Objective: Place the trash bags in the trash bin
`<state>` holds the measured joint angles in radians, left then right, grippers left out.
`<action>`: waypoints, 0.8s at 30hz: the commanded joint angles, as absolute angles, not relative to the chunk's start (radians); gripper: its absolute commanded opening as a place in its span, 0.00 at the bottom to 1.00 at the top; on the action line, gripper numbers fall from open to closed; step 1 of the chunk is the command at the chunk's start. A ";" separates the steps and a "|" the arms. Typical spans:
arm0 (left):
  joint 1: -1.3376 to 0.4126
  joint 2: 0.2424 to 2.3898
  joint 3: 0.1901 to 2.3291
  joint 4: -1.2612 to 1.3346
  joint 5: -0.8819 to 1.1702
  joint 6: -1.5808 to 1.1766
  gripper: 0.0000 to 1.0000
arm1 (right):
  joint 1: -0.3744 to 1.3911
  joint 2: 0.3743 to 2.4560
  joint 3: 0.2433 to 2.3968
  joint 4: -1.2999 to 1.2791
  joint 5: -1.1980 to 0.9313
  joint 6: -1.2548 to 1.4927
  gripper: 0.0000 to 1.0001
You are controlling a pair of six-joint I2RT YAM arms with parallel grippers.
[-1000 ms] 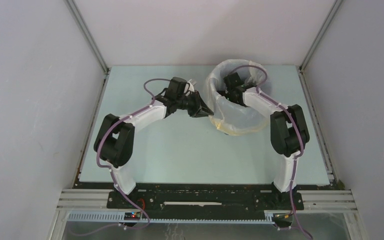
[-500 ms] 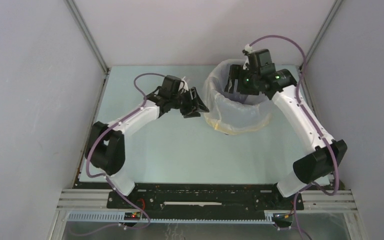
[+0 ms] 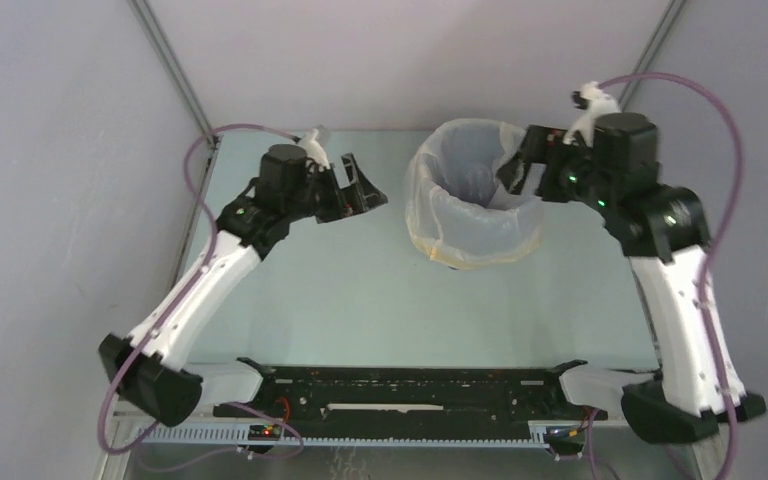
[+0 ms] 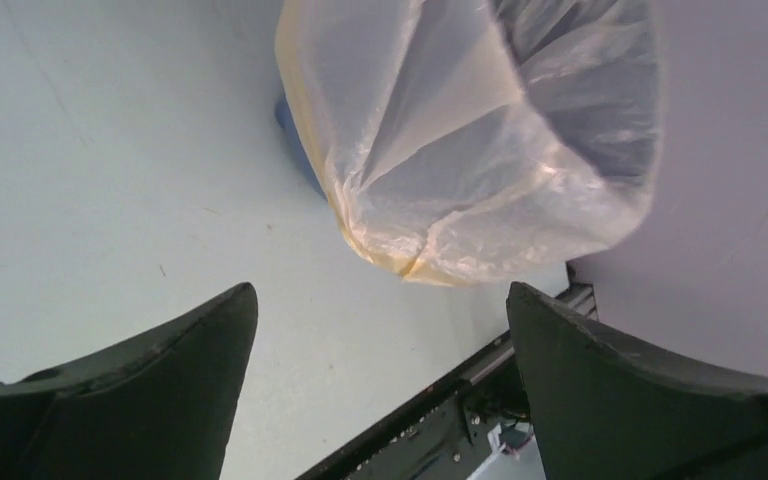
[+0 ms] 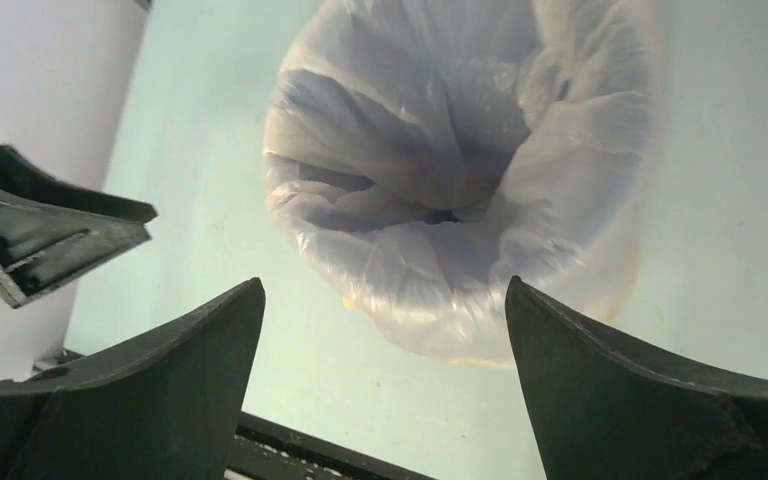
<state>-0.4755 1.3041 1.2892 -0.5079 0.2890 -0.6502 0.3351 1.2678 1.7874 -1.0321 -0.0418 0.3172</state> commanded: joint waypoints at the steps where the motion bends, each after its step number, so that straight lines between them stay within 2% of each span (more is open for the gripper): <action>1: -0.483 1.095 1.373 -0.532 0.119 -0.645 1.00 | 0.311 1.072 1.841 -1.081 -0.014 0.367 1.00; 6: -0.483 0.978 1.489 -0.539 0.009 -0.567 1.00 | 0.320 0.982 1.869 -1.112 -0.068 0.465 1.00; 12: -0.482 0.862 1.602 -0.613 -0.232 -0.432 1.00 | 0.333 0.926 1.891 -1.106 -0.050 0.546 1.00; 19: -0.482 0.851 1.725 -0.669 -0.437 -0.304 1.00 | 0.333 0.987 2.036 -1.134 -0.026 0.530 1.00; 24: -0.482 0.818 1.709 -0.664 -0.496 -0.298 1.00 | 0.334 0.976 2.012 -1.096 -0.079 0.505 1.00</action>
<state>-0.4793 0.8204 1.7206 -0.6346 -0.3946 -0.3534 0.3290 0.9821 2.0216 -1.1259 -0.0441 0.5194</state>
